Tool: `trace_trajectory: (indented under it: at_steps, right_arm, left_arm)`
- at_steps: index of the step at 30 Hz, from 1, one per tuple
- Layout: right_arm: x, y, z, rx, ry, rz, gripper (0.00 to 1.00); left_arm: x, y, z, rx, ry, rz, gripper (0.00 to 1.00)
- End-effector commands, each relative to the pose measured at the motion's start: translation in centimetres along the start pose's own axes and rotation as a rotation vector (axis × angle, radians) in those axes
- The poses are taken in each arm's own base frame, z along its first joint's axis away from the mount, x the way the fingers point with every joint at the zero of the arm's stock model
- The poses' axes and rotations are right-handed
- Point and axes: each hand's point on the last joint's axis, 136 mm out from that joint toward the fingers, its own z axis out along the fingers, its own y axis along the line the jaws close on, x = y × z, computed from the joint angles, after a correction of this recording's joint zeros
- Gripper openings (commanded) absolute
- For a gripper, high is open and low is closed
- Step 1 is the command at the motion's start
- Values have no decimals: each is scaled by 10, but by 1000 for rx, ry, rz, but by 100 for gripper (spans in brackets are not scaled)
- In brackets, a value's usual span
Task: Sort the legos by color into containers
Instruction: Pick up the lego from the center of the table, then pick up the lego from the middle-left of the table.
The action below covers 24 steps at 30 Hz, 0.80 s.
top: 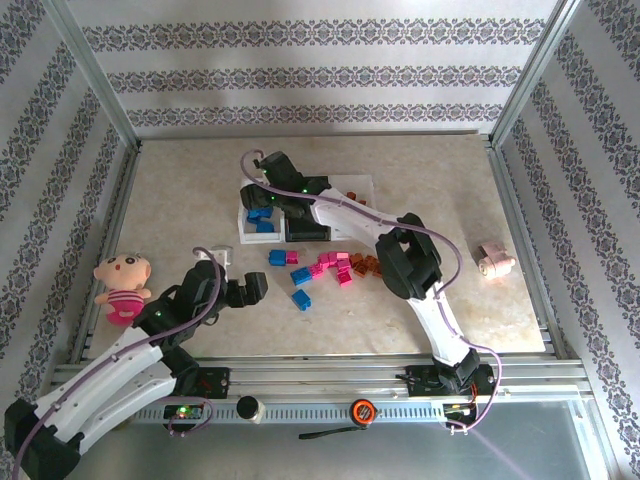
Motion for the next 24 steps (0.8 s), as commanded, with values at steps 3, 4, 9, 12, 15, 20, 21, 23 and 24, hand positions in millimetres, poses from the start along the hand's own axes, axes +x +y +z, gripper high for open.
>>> trace_trajectory:
  at_steps: [3,4,9,12,15,20,21,23,24]
  right_arm:
    - [-35,-1,-71,-24,-170,15,73]
    - [-28,-7,-78,-21,-172,25,74]
    - [10,-33,-114,0,-156,62,74]
    - [35,-49,-134,25,-146,71,74]
    - [58,-63,-152,52,-130,76,74]
    - [81,-81,-181,77,-142,100,74]
    - [84,-82,-185,78,-146,104,74]
    - [88,-84,-194,78,-153,103,75]
    - [90,-85,-197,78,-156,107,75]
  left_arm:
    - [-8,-35,10,115,42,52,100]
    - [-4,-41,14,122,65,73,99]
    - [21,-73,34,145,170,204,97]
    - [40,-86,46,137,232,279,94]
    - [55,-93,60,131,278,322,94]
    - [70,-95,84,92,323,389,90]
    - [72,-97,88,95,328,399,89]
    - [76,-99,98,92,338,418,88]
    - [78,-99,102,86,345,423,86]
